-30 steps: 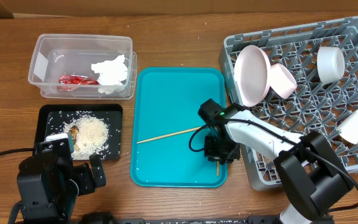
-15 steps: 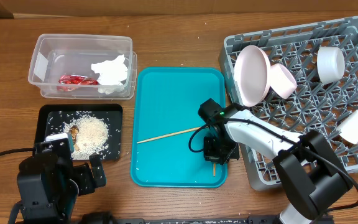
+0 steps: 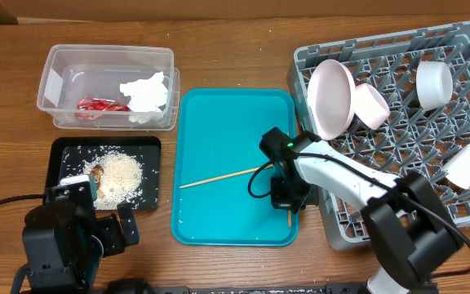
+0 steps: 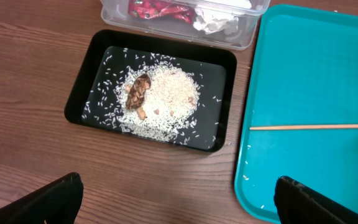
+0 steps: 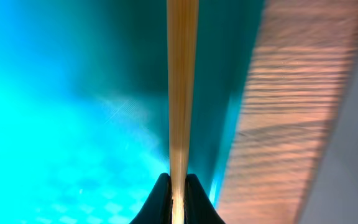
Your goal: Sort waste into correct bins and load items into the dishwasher
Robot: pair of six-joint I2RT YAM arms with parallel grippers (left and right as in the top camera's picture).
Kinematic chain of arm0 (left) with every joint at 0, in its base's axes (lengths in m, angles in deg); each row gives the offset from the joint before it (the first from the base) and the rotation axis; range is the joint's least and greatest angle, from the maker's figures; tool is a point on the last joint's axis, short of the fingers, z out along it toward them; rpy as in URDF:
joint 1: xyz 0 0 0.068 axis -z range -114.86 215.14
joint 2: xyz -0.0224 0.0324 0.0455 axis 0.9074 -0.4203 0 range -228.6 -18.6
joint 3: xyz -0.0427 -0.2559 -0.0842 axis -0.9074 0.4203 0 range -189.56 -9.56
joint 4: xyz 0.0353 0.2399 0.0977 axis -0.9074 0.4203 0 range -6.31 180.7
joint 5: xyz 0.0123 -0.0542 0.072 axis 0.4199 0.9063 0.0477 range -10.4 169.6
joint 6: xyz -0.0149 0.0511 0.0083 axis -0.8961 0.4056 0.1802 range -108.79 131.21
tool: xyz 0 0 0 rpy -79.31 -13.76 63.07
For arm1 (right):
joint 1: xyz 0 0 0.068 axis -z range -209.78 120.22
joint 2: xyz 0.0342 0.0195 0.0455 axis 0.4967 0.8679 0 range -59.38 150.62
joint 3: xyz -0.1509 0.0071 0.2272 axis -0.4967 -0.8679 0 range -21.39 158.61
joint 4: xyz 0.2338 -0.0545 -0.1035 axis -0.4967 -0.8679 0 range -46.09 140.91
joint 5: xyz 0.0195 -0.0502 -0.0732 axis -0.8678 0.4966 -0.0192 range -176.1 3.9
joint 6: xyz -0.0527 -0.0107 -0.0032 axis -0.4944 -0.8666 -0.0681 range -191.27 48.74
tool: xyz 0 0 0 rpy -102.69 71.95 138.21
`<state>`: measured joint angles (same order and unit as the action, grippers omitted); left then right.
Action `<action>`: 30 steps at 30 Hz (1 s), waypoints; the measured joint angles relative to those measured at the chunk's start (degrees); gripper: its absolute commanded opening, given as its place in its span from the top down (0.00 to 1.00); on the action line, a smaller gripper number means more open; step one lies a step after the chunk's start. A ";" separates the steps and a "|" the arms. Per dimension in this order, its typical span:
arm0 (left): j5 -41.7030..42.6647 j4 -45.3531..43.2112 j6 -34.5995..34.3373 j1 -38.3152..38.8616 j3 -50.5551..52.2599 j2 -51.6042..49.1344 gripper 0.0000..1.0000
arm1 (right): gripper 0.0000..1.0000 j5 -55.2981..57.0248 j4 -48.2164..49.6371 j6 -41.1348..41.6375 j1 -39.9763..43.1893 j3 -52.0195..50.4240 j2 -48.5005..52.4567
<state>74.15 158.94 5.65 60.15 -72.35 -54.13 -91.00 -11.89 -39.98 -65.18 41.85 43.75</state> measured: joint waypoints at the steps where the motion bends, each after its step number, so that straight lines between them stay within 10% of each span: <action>1: 0.00 -0.02 0.00 0.00 0.00 0.00 0.00 | 0.96 0.79 -0.48 -0.24 0.02 0.42 -1.38; 13: 0.00 -0.02 0.00 0.00 0.00 0.00 0.00 | 0.96 6.36 -11.43 -7.50 3.69 2.23 -21.40; 30: 0.00 -0.02 0.00 0.00 0.00 0.00 0.00 | 0.96 16.35 -16.70 -14.12 8.68 1.77 -24.98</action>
<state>74.15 158.92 5.65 60.15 -72.35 -54.13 -74.65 -28.59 -54.10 -56.50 43.62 18.77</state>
